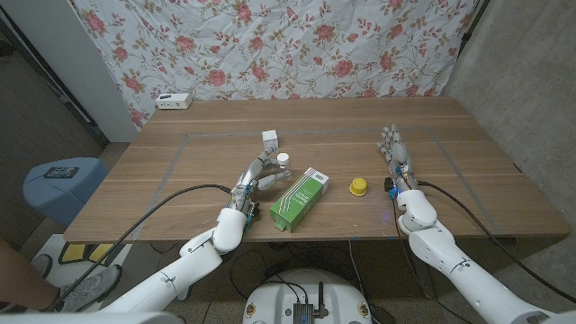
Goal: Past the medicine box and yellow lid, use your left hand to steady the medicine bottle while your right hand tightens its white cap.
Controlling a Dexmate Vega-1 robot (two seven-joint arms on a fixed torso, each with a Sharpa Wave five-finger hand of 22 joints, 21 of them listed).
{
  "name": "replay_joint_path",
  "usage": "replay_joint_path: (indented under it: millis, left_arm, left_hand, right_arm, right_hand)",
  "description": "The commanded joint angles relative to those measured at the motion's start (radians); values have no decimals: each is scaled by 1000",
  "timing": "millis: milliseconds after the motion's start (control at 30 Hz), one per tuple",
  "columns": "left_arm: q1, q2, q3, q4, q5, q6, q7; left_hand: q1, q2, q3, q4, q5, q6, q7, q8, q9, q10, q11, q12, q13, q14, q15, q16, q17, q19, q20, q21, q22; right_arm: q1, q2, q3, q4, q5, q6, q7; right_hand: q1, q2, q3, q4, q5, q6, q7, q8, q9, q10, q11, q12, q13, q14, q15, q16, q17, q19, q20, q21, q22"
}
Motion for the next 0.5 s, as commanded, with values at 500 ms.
replay_joint_path:
  millis: [500]
  left_arm:
    - [-9, -19, 2, -38, 31, 34, 25]
  left_hand:
    - [5, 13, 20, -1, -21, 0, 2, -7, 4, 24, -8, -7, 6, 30, -113, -6, 2, 80, -52, 17, 1]
  right_arm:
    - [19, -30, -1, -9, 14, -40, 29]
  right_hand:
    - [-5, 2, 9, 2, 4, 7, -7, -2, 1, 5, 1, 1, 3, 9, -2, 5, 4, 11, -33, 5, 2]
